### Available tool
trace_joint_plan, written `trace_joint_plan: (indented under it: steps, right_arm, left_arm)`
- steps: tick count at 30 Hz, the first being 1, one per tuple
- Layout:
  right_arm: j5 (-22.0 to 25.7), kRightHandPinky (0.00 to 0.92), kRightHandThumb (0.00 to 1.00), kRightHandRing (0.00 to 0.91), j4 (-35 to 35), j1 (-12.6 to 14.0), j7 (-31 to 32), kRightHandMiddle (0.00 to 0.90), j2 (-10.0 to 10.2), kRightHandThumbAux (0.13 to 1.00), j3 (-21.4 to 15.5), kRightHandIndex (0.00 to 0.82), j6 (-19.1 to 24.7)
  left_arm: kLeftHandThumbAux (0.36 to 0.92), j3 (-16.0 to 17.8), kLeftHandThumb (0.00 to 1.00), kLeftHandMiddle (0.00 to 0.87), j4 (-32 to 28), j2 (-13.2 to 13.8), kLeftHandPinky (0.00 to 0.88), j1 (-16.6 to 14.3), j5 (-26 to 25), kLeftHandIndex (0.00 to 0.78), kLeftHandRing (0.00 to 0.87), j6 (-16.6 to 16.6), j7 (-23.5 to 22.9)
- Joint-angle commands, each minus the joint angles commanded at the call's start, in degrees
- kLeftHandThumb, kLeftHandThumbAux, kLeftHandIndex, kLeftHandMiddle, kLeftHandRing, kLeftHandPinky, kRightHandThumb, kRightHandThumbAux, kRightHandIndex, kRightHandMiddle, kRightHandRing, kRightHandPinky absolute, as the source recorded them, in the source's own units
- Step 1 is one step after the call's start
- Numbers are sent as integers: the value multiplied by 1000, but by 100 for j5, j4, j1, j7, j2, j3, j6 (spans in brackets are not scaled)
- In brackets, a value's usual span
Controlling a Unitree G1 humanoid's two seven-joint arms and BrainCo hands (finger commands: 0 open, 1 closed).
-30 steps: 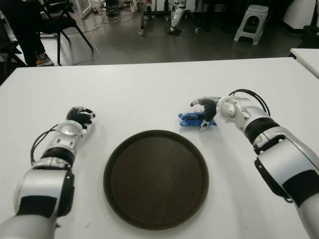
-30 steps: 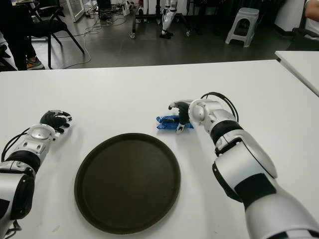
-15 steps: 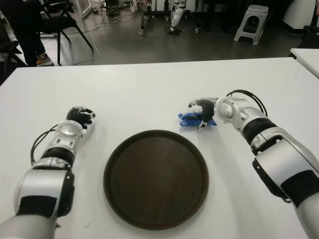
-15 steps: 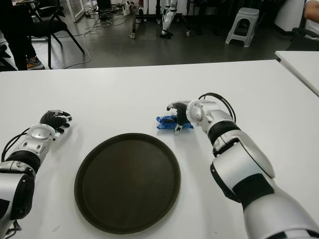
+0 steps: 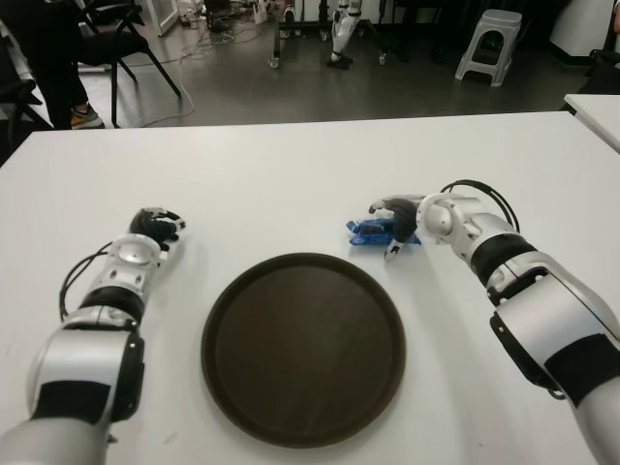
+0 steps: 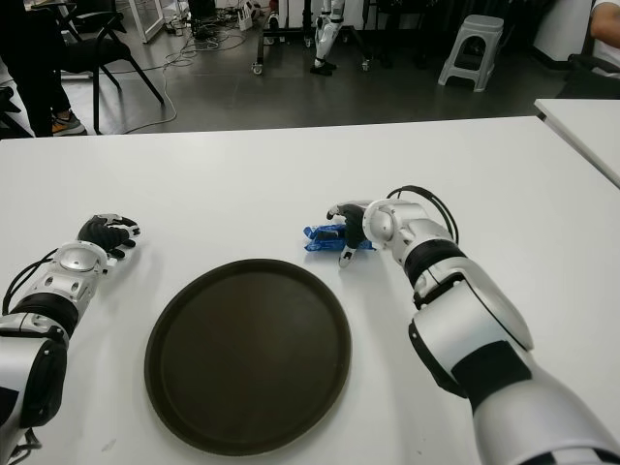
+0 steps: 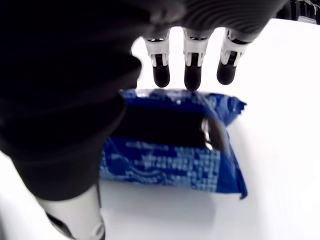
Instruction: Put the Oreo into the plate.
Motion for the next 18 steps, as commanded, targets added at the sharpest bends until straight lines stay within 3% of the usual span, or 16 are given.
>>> trace_joint_plan:
  steps: [18]
  right_arm:
    - [18, 3, 0, 29, 54, 161, 70, 34, 65, 863, -39, 58, 207]
  left_arm:
    - [732, 20, 671, 133, 2, 24, 134, 19, -24, 396, 150, -38, -61]
